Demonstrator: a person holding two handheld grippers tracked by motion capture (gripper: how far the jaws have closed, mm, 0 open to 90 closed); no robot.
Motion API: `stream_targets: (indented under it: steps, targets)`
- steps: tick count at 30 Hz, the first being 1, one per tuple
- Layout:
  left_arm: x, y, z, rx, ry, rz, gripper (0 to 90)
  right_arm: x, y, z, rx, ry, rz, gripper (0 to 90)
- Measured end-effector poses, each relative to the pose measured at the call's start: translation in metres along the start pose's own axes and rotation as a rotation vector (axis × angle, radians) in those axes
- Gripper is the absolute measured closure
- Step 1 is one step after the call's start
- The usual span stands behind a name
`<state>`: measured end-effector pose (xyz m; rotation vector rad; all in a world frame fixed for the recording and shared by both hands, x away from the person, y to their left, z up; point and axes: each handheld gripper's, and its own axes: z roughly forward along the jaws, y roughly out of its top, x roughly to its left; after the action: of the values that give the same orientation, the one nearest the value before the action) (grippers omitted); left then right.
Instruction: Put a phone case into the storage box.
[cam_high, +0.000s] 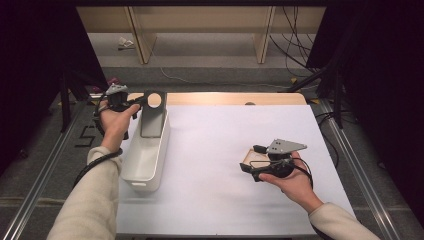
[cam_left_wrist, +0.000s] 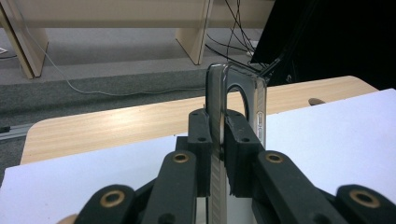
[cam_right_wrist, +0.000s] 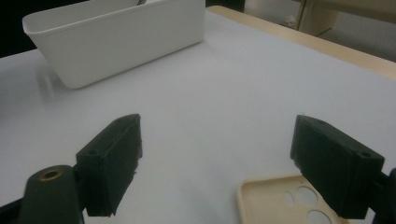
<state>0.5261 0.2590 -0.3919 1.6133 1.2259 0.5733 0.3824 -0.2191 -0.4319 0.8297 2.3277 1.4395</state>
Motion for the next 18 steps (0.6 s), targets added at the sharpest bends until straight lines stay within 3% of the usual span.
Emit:
stream_targets:
  steps: [18]
  targets:
    - [0.0029,-0.0032,0.0073,0.027,0.009,0.000,81.4,0.0000,-0.0001,0.0000,-0.001,0.001,-0.001,17.7]
